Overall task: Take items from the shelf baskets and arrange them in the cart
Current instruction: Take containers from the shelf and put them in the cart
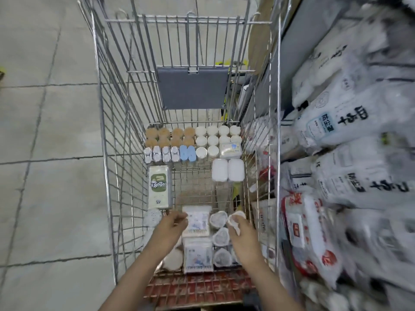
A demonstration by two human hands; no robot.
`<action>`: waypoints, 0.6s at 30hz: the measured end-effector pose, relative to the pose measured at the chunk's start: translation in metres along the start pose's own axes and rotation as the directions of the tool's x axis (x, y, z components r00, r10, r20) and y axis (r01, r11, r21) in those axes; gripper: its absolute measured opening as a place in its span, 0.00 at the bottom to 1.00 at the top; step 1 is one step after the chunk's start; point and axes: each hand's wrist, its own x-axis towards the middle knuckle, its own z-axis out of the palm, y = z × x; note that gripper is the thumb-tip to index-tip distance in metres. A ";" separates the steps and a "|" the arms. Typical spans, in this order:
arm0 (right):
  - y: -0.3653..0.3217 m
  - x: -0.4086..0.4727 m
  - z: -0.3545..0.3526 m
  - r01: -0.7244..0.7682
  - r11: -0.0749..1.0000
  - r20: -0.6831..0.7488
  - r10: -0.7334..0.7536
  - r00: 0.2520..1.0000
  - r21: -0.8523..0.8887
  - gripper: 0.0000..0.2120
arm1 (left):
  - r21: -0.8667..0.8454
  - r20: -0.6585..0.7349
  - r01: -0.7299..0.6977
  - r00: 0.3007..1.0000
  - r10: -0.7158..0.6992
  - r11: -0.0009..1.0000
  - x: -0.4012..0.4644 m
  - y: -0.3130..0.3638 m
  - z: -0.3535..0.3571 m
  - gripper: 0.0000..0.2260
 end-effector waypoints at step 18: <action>-0.014 -0.228 0.029 0.058 0.979 -0.189 -0.021 0.982 0.194 0.08 | 0.532 0.344 -0.407 0.905 0.250 0.743 -0.152 -0.003 -0.096 0.10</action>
